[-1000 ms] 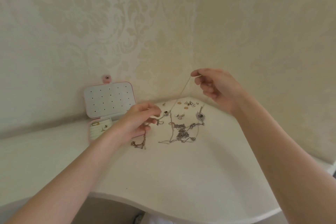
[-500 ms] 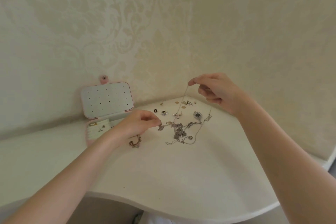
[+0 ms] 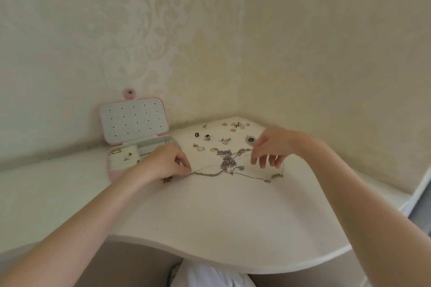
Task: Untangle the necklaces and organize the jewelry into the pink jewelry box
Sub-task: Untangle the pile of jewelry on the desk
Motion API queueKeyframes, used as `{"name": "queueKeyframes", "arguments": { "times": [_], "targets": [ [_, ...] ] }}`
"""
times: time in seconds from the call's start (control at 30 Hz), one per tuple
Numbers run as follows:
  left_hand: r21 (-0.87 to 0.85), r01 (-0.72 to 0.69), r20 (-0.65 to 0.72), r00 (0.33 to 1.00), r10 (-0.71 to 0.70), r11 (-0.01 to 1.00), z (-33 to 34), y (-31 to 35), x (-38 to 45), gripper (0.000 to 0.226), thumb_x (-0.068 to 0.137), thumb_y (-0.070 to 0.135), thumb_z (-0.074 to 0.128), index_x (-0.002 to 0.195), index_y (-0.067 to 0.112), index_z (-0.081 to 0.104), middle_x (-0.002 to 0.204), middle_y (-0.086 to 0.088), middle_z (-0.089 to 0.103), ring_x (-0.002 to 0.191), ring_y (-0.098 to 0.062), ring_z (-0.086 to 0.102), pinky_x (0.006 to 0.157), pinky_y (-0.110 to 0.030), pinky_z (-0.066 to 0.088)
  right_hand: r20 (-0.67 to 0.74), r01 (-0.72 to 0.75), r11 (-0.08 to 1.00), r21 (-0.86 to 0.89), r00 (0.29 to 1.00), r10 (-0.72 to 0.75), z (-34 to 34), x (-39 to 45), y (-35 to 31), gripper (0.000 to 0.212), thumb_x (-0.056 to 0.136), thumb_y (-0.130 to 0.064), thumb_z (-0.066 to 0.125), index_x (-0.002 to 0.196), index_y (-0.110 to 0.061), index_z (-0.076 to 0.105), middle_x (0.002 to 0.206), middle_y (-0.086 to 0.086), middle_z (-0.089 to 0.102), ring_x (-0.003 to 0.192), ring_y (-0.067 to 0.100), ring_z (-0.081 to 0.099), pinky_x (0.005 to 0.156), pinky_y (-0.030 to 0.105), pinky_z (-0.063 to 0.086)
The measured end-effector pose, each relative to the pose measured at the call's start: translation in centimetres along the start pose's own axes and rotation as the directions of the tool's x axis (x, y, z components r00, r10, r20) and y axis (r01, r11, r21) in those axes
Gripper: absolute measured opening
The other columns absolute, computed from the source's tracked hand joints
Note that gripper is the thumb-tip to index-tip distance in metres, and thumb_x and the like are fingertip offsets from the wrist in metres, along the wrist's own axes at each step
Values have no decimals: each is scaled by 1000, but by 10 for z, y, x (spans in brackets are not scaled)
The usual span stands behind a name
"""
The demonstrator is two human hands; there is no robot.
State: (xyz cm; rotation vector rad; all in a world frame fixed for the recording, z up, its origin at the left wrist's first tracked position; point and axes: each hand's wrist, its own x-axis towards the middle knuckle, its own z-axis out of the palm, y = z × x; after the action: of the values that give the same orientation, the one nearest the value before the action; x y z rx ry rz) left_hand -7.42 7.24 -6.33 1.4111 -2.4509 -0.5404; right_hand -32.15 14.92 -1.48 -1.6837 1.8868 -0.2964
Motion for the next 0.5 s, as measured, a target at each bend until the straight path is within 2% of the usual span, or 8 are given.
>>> {"name": "queueKeyframes", "arguments": {
  "times": [0.1, 0.17, 0.2, 0.27, 0.37, 0.43, 0.5],
  "targets": [
    [3, -26, 19, 999, 26, 1000, 1, -3, -1, 20, 77, 16, 71, 66, 31, 62, 62, 10, 54, 57, -6, 50, 52, -13, 37, 115, -62, 984, -168, 990, 82, 5, 2, -1, 7, 81, -20, 66, 78, -17, 71, 78, 0, 68, 69, 12, 61, 71, 22, 50],
    [-2, -37, 33, 999, 37, 999, 1, -5, -4, 21, 78, 14, 70, 67, 30, 62, 62, 10, 55, 59, -10, 52, 50, -11, 38, 141, -71, 959, -274, 984, 113, 7, 1, -5, 8, 81, -25, 66, 80, -20, 71, 78, -5, 68, 77, 10, 63, 78, 23, 48],
    [4, -43, 34, 999, 43, 999, 1, -5, -4, 20, 78, 14, 70, 67, 29, 62, 63, 10, 56, 61, -10, 52, 51, -10, 38, 115, -59, 950, -307, 988, 99, 8, 1, -8, 9, 82, -27, 65, 78, -20, 70, 77, -7, 67, 77, 9, 63, 77, 23, 48],
    [10, -49, 36, 998, 49, 999, 2, -6, -5, 18, 80, 16, 68, 69, 29, 62, 67, 11, 56, 64, -8, 52, 54, -11, 38, -13, 16, 949, -314, 1000, -21, 12, 7, -16, 11, 84, -25, 64, 77, -17, 69, 75, -5, 65, 73, 9, 59, 66, 20, 47],
    [27, -65, 46, 997, 64, 998, 4, -8, -6, 13, 83, 17, 65, 74, 26, 61, 70, 12, 54, 65, -3, 48, 55, -9, 35, -169, 199, 947, -253, 955, -245, 34, 23, -34, 13, 83, -8, 63, 89, -11, 74, 85, 1, 68, 79, 13, 61, 71, 23, 47],
    [42, -103, 57, 993, 101, 994, 4, -11, -8, 15, 85, 16, 63, 75, 26, 59, 72, 13, 53, 66, -2, 48, 58, -9, 35, -163, 263, 934, -242, 938, -306, 52, 31, -41, 20, 80, 0, 61, 90, -10, 74, 83, 1, 67, 78, 16, 62, 67, 20, 50],
    [57, -141, 82, 987, 136, 988, 2, -14, -12, 13, 86, 13, 61, 77, 23, 59, 74, 13, 54, 68, -1, 48, 61, -9, 36, -130, 290, 929, -230, 937, -325, 63, 35, -40, 18, 80, 1, 60, 90, -8, 72, 73, -5, 59, 64, 8, 55, 56, 11, 43]
  ]
}}
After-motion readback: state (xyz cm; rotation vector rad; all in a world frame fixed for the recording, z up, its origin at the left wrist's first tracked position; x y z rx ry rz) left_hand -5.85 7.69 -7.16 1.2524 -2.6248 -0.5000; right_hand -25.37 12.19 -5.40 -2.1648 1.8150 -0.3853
